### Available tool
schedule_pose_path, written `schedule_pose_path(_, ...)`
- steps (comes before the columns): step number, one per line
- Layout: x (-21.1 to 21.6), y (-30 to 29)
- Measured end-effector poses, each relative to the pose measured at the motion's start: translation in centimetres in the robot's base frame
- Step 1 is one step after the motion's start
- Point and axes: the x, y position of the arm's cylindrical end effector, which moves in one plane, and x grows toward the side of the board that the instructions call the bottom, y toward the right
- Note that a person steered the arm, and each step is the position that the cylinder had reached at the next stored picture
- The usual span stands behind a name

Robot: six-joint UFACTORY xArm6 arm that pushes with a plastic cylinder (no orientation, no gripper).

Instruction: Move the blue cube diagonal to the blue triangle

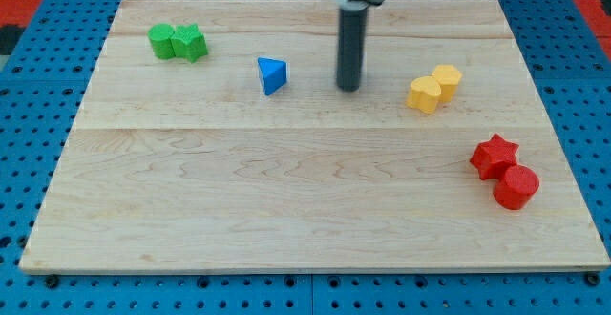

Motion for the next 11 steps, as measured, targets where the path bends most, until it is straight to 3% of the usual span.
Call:
schedule_pose_path(1, -5.7, 4.6)
schedule_pose_path(2, -6.5, 5.2)
schedule_pose_path(3, -6.0, 3.2)
schedule_pose_path(5, 0.8, -3.7)
schedule_pose_path(11, -3.3, -4.7)
